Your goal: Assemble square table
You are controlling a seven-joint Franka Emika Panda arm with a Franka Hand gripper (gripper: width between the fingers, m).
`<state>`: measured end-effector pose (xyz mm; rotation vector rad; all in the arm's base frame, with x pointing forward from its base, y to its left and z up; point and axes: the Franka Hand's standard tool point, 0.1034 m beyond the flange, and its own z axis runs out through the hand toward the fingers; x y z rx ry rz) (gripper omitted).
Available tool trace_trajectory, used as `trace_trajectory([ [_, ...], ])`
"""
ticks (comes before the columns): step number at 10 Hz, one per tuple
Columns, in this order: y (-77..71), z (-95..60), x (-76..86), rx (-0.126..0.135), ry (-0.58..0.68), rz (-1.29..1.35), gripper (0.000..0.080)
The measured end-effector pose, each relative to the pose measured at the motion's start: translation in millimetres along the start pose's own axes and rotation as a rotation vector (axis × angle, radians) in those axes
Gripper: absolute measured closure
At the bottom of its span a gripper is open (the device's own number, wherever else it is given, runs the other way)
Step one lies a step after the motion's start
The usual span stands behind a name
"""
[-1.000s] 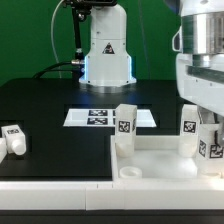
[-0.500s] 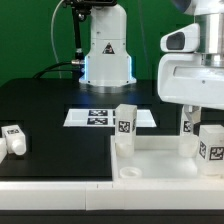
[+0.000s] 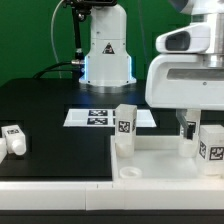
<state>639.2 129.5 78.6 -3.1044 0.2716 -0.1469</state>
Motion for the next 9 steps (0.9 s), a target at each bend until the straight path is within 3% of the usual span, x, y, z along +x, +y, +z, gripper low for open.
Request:
trace_trajectory([
  [1,1.8,0.6,-0.1,-0.002,0.000,0.022,0.0151],
  [2,2.4,0.8,0.0,-0.002,-0.001,0.025,0.0278],
  [3,2.6,1.1,-0.2,-0.002,-0.002,0.081,0.0278],
  [4,6.7,1.5,0.1,-0.008,-0.003,0.182,0.0462],
  [5,9.9,1.9,0.7,-0.012,-0.003,0.264,0.0505],
  [8,11.5,3.1,0.5,-0.016,0.001,0.704,0.0509],
  [9,12.0,5.3,0.0,0.004,-0.013,0.897,0.0509],
])
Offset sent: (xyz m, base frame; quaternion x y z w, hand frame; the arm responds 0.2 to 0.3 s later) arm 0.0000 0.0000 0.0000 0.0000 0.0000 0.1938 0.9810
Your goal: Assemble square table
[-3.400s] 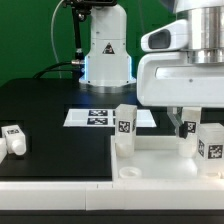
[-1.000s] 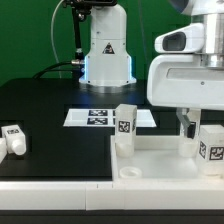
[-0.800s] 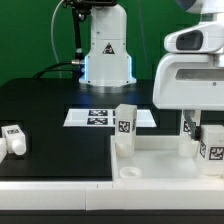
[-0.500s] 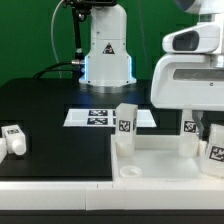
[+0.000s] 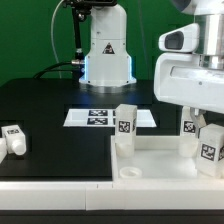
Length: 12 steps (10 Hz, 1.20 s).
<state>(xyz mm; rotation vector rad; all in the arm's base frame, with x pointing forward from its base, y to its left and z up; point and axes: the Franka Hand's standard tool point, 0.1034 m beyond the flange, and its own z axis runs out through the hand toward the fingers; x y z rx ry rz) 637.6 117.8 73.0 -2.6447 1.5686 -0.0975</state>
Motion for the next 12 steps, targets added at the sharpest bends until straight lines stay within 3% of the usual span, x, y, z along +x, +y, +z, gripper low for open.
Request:
trace_trajectory([
  [2,1.3,0.6,1.9,0.054,-0.047,0.288,0.0511],
  [4,1.2,0.8,0.7,0.052,-0.047,0.245,0.0511],
  [5,1.6,0.4,2.6,0.052,-0.038,0.131,0.0511],
  [6,1.7,-0.5,6.9,0.061,-0.028,-0.095,0.0432],
  [7,2.5,-2.1,8.4,0.062,-0.027,-0.258,0.0432],
  [8,2.7,-2.3,7.1,0.057,-0.024,-0.344,0.0248],
  [9,3.4,-1.3,8.1,0.056,-0.022,-0.388,0.0171],
  [11,3.1,-1.8,9.0,0.056,-0.013,-0.546,0.0156],
  [12,-0.3,-4.9,11.0,0.050,0.021,-0.792,0.0156],
])
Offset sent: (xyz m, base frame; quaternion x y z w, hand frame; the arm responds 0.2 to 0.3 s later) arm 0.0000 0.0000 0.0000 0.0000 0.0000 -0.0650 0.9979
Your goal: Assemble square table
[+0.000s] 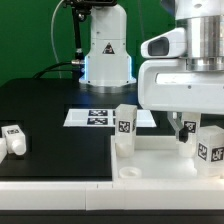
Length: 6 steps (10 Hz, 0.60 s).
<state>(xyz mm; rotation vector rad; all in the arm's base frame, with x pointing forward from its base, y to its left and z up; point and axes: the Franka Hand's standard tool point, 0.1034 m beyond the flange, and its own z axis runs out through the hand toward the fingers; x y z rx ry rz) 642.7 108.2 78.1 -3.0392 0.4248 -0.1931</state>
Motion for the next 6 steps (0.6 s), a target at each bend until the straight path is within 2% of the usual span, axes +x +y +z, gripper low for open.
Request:
trace_trajectory([
  [2,-2.3,-1.1,0.4,-0.032,-0.041,-0.400,0.0151],
  [3,-2.1,-0.8,1.8,-0.030,-0.032,-0.342,0.0151],
  [4,-1.8,-0.3,1.4,-0.031,-0.033,-0.310,0.0263],
  [5,-1.6,-0.2,1.4,-0.032,-0.032,-0.290,0.0263],
  [6,-1.7,-0.1,1.3,-0.032,-0.032,-0.212,0.0399],
])
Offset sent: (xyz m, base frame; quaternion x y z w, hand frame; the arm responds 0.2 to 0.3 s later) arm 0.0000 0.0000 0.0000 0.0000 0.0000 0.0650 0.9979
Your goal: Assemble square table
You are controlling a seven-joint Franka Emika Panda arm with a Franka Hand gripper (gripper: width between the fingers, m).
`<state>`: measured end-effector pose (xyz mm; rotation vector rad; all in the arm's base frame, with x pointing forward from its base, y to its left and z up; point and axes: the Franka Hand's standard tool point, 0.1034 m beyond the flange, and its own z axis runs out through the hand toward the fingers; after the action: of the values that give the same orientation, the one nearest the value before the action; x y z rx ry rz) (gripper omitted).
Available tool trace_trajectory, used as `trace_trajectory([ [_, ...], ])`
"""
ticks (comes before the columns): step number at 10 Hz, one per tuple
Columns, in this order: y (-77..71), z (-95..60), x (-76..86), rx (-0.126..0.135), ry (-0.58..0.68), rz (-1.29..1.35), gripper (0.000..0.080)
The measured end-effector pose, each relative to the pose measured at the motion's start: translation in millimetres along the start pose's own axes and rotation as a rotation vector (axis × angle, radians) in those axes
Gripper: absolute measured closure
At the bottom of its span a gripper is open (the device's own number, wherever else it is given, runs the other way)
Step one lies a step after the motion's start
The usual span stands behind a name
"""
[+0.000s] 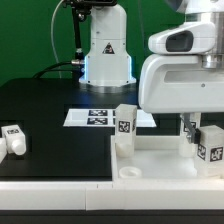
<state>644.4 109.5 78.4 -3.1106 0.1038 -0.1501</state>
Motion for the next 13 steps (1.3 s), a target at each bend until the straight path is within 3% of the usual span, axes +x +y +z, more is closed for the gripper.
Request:
trace_trajectory([
  [1,0.1,0.2,-0.1,0.000,0.000,0.078,0.0515],
  [5,1.0,0.2,-0.2,-0.012,0.002,0.508,0.0515],
  [7,1.8,1.4,-3.7,-0.016,0.008,0.969,0.0515],
  [8,3.8,1.7,-4.0,0.001,0.012,1.079,0.0515],
  [11,4.5,1.7,-4.5,0.001,0.008,1.246,0.0514],
  [13,7.2,1.6,-5.6,0.022,-0.027,1.570,0.0514],
])
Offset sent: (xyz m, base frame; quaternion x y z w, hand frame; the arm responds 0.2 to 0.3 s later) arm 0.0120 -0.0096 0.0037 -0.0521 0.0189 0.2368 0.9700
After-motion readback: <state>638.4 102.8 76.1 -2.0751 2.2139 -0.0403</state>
